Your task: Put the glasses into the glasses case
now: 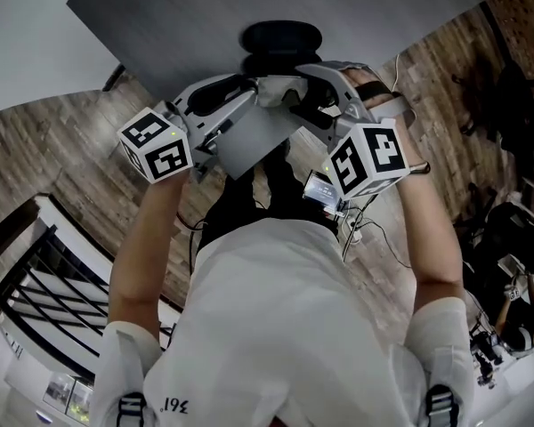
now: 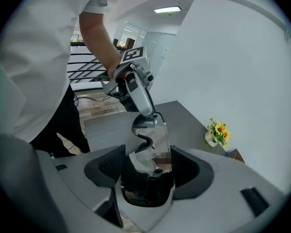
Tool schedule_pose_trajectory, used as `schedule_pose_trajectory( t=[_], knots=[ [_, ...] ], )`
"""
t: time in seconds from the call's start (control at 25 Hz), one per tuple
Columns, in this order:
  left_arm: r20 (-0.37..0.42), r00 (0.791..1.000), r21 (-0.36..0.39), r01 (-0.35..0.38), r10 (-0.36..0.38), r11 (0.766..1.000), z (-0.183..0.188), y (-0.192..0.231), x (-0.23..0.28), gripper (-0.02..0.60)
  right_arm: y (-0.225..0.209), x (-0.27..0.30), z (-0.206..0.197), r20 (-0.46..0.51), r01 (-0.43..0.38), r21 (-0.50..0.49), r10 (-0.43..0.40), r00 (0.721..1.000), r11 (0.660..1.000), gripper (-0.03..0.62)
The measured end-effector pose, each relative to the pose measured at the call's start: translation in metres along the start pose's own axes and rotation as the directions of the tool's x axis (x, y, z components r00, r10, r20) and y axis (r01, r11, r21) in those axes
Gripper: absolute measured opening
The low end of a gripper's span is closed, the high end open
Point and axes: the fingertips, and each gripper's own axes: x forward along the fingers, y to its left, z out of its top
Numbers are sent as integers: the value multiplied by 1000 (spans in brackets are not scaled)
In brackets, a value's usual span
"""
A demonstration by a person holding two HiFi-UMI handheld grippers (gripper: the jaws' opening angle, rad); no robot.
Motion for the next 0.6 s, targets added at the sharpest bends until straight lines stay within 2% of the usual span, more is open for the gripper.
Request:
schedule_pose_trajectory(
  t=[0.6],
  knots=[
    [-34, 999, -22, -38, 38, 999, -11, 41, 23, 160, -11, 37, -32, -116, -3, 20, 6, 993, 1000, 296]
  ],
)
